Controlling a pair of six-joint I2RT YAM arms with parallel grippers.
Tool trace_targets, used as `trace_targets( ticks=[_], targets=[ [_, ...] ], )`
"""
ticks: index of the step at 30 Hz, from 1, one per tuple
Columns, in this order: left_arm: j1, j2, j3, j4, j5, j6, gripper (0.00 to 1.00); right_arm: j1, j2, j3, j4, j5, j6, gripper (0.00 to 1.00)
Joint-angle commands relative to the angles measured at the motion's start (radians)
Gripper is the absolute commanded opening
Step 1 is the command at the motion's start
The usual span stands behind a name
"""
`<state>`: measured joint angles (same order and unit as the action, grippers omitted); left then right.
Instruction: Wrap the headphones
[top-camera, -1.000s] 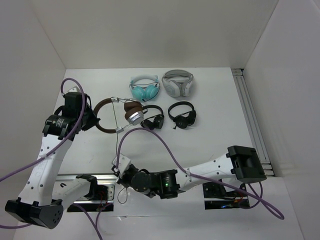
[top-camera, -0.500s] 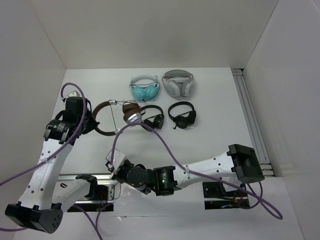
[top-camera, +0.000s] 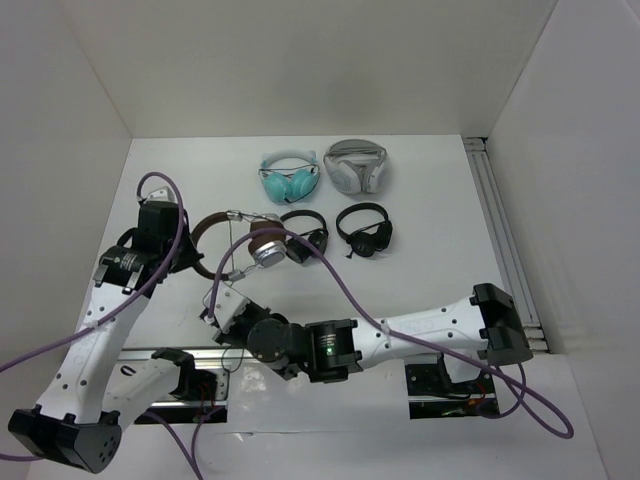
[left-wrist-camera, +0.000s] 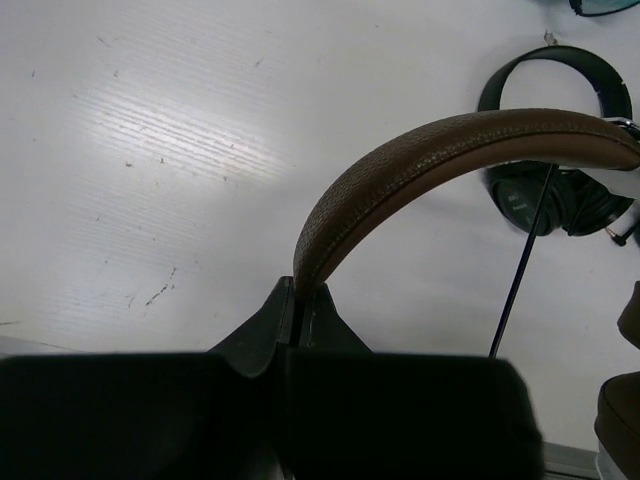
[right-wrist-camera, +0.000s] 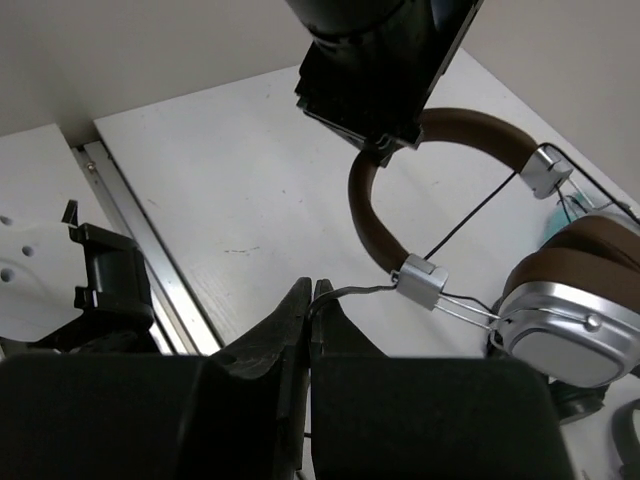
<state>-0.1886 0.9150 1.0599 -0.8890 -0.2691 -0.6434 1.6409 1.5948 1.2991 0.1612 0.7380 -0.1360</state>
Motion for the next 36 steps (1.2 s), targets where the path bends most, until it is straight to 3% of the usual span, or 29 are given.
trace_targets(
  ticks=[1,12,16,29,32,33,36],
  targets=[
    [-0.026,0.008,-0.011,0.104,-0.036,0.016,0.0,0.013,-0.033,0.106,0.006,-0.006,-0.048,0.0],
    [-0.087,0.038,-0.044,0.104,-0.036,0.076,0.0,-0.016,0.019,0.233,-0.239,0.147,-0.197,0.0],
    [-0.107,0.038,-0.067,0.113,-0.036,0.085,0.0,-0.026,0.031,0.333,-0.461,-0.032,-0.186,0.0],
    [-0.15,0.056,-0.058,0.104,-0.055,0.094,0.0,-0.026,0.126,0.49,-0.813,-0.017,-0.155,0.0],
    [-0.15,0.076,-0.035,0.095,-0.067,0.094,0.0,-0.026,0.117,0.479,-0.835,0.035,-0.133,0.0],
    [-0.15,0.076,-0.035,0.085,-0.067,0.094,0.0,-0.026,0.117,0.462,-0.835,0.114,-0.132,0.0],
    [-0.15,0.076,-0.026,0.085,-0.053,0.094,0.0,-0.026,0.068,0.328,-0.66,0.293,-0.157,0.0]
  ],
)
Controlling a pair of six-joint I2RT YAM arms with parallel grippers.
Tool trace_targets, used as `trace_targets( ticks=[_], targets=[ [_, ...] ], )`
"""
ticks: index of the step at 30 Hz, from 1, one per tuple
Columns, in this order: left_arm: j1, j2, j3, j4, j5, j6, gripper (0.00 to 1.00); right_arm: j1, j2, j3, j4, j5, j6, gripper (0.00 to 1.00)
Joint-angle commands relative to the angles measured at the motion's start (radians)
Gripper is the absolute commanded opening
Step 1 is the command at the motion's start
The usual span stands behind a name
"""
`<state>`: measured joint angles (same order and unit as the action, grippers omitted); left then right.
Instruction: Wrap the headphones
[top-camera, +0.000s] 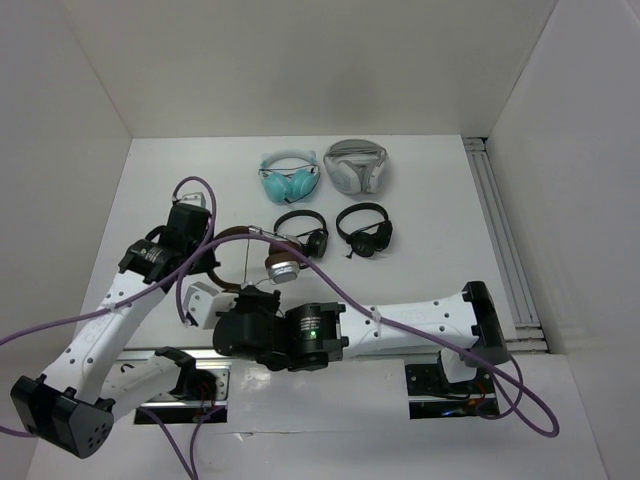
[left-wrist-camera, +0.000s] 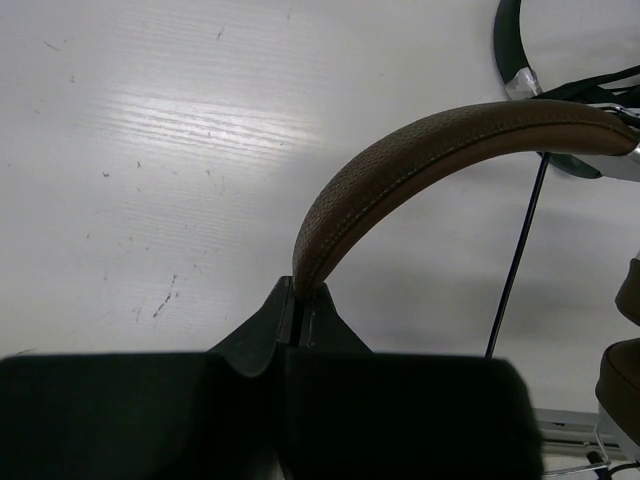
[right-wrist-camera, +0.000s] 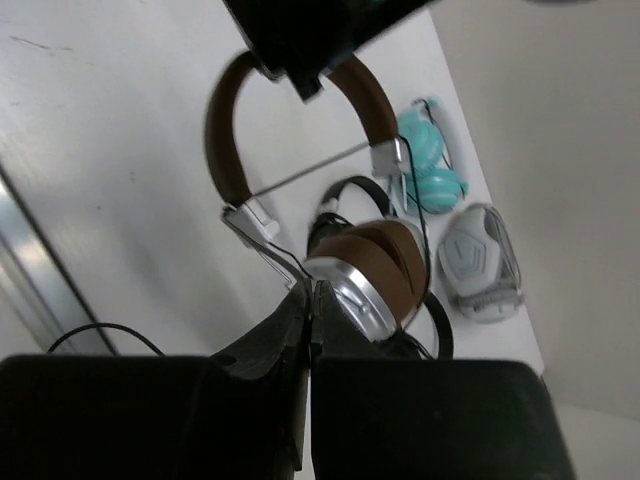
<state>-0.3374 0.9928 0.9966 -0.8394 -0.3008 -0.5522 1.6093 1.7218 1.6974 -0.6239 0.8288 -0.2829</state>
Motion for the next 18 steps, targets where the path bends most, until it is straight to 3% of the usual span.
trace_targets(
  ticks=[1,4,6,9,18],
  targets=[
    [-0.002,-0.002,0.037,0.036,-0.011,0.003,0.0,0.006,-0.07,-0.112,0.2,0.249,-0.03,0.0],
    [-0.002,-0.002,0.037,0.036,0.012,0.003,0.0,0.006,-0.082,-0.246,0.471,0.375,-0.137,0.0],
    [-0.002,-0.002,0.037,0.036,0.023,0.003,0.0,0.006,-0.094,-0.3,0.67,0.397,-0.235,0.0],
    [-0.011,-0.011,0.019,0.045,0.023,0.003,0.0,0.006,-0.103,-0.364,0.838,0.408,-0.312,0.02],
    [-0.029,-0.02,0.01,0.045,0.034,0.012,0.0,-0.003,-0.148,-0.374,0.946,0.378,-0.341,0.11]
  ],
)
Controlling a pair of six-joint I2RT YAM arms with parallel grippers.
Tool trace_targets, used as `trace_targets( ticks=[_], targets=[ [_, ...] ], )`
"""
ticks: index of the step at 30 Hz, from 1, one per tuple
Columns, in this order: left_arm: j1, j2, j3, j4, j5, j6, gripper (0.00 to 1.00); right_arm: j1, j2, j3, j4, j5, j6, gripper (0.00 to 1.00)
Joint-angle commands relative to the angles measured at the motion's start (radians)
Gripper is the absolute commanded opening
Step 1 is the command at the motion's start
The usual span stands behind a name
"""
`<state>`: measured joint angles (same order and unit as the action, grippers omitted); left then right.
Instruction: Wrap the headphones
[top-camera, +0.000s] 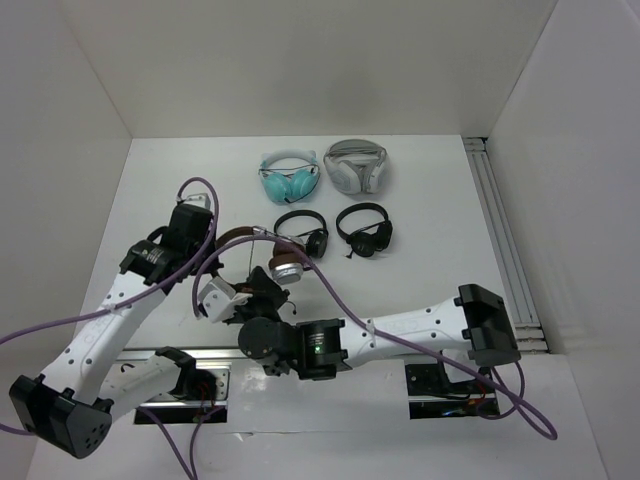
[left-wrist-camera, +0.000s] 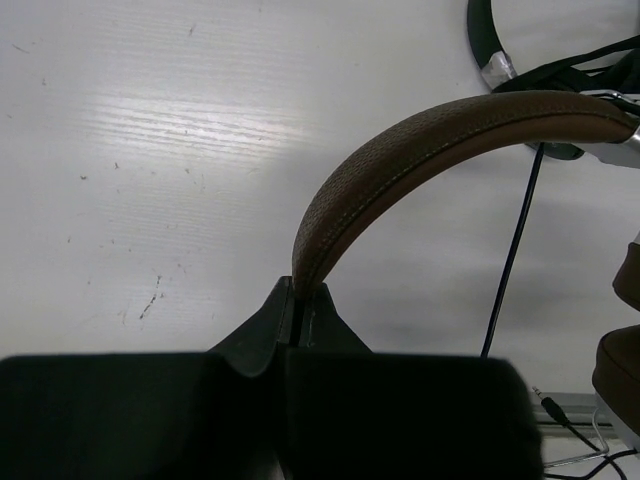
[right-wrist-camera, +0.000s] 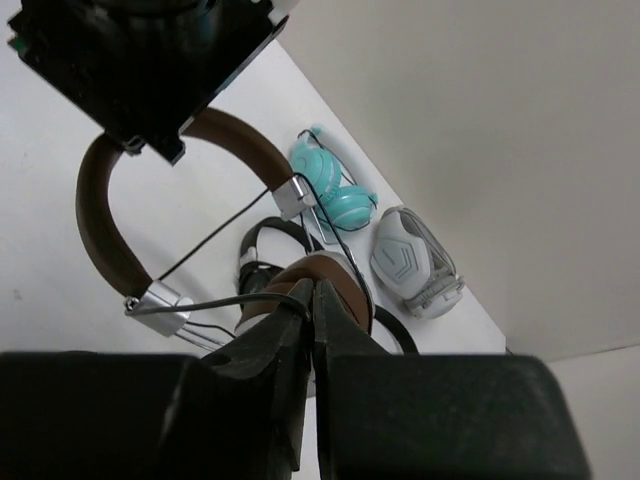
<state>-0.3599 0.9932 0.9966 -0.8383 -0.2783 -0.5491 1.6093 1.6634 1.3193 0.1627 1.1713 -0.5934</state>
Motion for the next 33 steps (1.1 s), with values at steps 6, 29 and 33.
trace_targets(
  ticks=[6,29,33],
  targets=[
    [-0.027,-0.03,0.01,0.053,0.011,0.009,0.0,-0.046,-0.151,-0.005,0.161,0.027,-0.055,0.17],
    [-0.103,-0.067,0.0,0.062,0.019,0.018,0.0,-0.284,-0.206,0.006,0.083,-0.185,0.044,0.11],
    [-0.142,-0.067,-0.009,0.062,0.037,0.028,0.0,-0.344,-0.186,0.027,0.074,-0.21,0.035,0.13]
  ],
)
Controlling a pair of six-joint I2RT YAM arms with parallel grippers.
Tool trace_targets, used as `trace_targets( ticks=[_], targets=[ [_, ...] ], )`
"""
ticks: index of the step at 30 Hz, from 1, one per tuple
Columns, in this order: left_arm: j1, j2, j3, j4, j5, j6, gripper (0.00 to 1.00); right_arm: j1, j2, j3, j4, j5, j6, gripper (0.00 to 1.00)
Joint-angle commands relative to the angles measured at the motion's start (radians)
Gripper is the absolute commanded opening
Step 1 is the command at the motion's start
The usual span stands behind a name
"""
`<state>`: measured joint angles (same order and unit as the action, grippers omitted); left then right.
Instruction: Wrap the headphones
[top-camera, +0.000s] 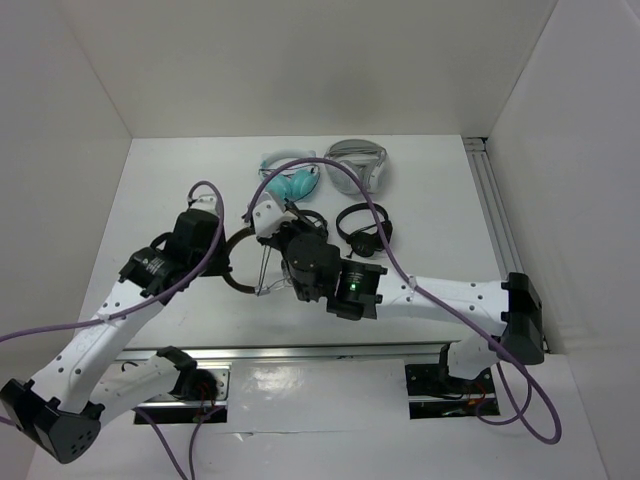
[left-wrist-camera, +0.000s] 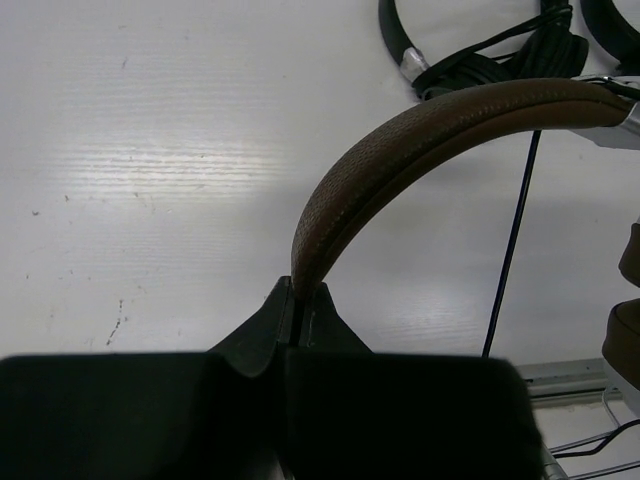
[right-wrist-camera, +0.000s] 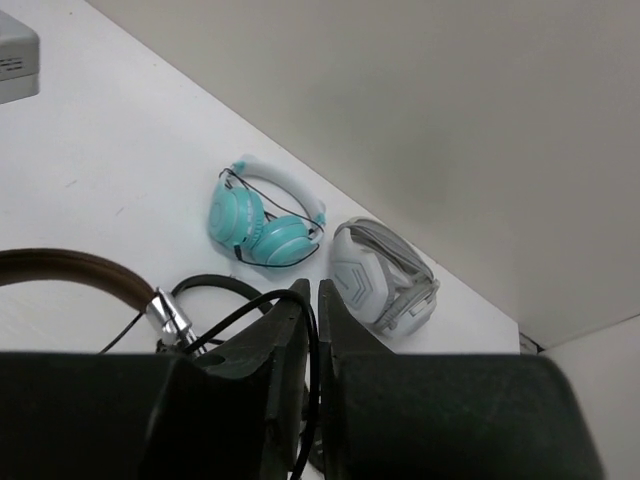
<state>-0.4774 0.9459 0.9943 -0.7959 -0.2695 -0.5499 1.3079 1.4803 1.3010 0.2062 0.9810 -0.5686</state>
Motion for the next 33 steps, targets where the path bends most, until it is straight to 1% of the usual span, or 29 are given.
trace_targets(
  ticks=[1,2,9,12,15,16,19,21,23,24,26,31,33],
  targets=[
    [-0.024,-0.019,-0.006,0.02,0.029,0.028,0.0,-0.051,-0.003,0.046,0.021,-0.028,0.01,0.15],
    [-0.048,-0.019,-0.006,0.02,0.029,0.028,0.0,-0.062,0.008,0.056,0.021,-0.048,0.01,0.15],
    [-0.115,-0.019,-0.006,0.029,0.029,0.028,0.0,-0.131,0.017,0.087,-0.004,-0.107,0.021,0.17],
    [-0.142,-0.01,-0.006,0.029,0.019,0.028,0.0,-0.153,0.026,0.087,-0.004,-0.107,-0.002,0.22],
    [-0.164,-0.001,-0.006,0.029,0.019,0.028,0.0,-0.183,0.035,0.107,-0.013,-0.119,-0.002,0.22],
    [-0.174,-0.001,-0.006,0.029,0.019,0.028,0.0,-0.194,0.035,0.107,-0.027,-0.128,-0.002,0.23],
    [-0.205,-0.001,-0.006,0.029,0.019,0.038,0.0,-0.249,0.026,0.132,-0.079,-0.174,0.039,0.24],
    [-0.205,-0.012,-0.006,0.029,0.019,0.038,0.0,-0.269,0.017,0.132,-0.089,-0.188,0.052,0.24],
    [-0.205,-0.021,-0.006,0.029,0.019,0.038,0.0,-0.283,0.006,0.121,-0.09,-0.216,0.075,0.21],
    [-0.205,-0.021,-0.006,0.029,0.019,0.038,0.0,-0.294,0.006,0.103,-0.09,-0.228,0.084,0.15],
    [-0.205,-0.021,-0.006,0.029,0.019,0.038,0.0,-0.294,0.006,0.07,-0.09,-0.242,0.114,0.09],
    [-0.205,-0.048,0.024,-0.003,0.029,0.047,0.0,-0.344,-0.003,-0.017,-0.079,-0.307,0.183,0.04],
    [-0.205,-0.061,0.052,-0.023,0.038,0.056,0.0,-0.355,-0.012,-0.026,-0.067,-0.326,0.202,0.02]
  ],
)
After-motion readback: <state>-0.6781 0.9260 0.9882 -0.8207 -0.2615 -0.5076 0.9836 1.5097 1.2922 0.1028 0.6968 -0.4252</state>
